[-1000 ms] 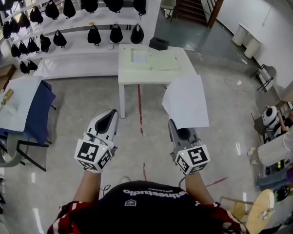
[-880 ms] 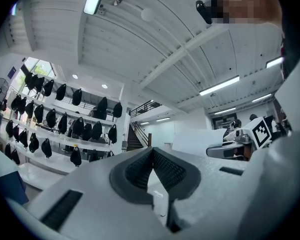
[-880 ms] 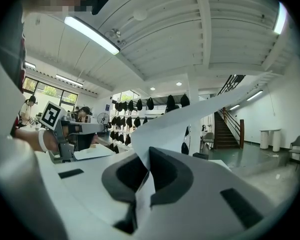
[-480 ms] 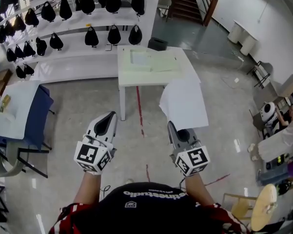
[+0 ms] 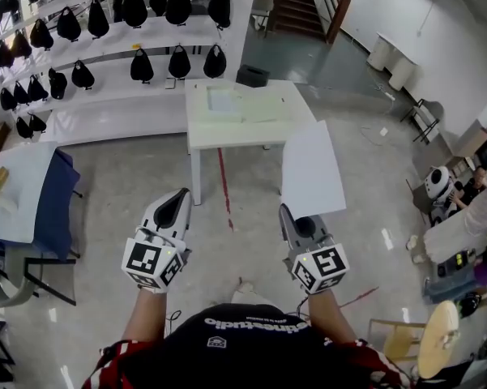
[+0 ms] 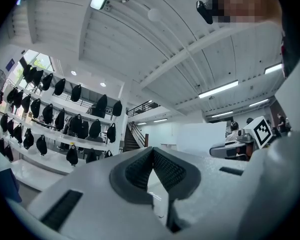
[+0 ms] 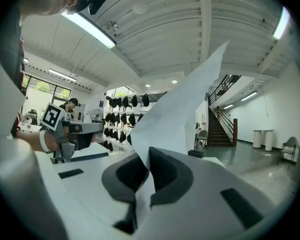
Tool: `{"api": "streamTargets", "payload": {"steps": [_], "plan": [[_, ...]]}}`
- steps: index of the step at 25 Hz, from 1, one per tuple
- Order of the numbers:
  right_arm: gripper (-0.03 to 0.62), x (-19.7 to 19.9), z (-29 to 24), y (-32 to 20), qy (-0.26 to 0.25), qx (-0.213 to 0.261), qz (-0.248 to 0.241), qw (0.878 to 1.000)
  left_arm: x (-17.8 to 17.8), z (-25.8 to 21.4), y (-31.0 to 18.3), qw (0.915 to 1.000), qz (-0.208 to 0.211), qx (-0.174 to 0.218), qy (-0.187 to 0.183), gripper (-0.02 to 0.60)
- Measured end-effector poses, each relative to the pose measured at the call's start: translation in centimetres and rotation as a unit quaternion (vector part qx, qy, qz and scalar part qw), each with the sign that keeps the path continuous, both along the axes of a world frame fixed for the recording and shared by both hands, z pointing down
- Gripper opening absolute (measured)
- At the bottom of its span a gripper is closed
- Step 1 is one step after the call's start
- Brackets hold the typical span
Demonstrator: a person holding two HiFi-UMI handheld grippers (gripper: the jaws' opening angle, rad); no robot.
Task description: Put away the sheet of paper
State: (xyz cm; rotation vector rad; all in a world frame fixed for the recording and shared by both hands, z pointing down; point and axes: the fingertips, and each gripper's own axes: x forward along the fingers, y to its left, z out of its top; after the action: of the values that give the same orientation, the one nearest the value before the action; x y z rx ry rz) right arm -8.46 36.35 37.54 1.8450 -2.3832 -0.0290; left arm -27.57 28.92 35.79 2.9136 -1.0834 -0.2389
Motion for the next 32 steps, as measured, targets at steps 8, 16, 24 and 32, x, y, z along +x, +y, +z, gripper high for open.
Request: {"api": "streamTargets", "payload": {"steps": [8,16,24,32], "plan": [[0.003,1.5,0.2,-3.5,-0.007,0.006,-0.012,1.000,1.3,0.7,-2.6,0.9999,-0.009,-0.006,-0.012,0.005],[0.003,3.3,0.0,-9.0,-0.029,0.010,-0.052,0.998,3.5,-0.2,-6.7,0.9988,-0.038,0.005,-0.029,0.005],[0.003,6.4,1.1,-14.4,-0.042,0.002,-0.089,0.995,8.2,-0.9,-12.1,0.9974,-0.057,0.021,-0.039,0.005],[0.003,10.6,1.5,-18.5,-0.054,0.001,-0.116,0.992,14.3,-1.0,-16.5,0.9967,-0.062,0.020,-0.047,0.005]]}}
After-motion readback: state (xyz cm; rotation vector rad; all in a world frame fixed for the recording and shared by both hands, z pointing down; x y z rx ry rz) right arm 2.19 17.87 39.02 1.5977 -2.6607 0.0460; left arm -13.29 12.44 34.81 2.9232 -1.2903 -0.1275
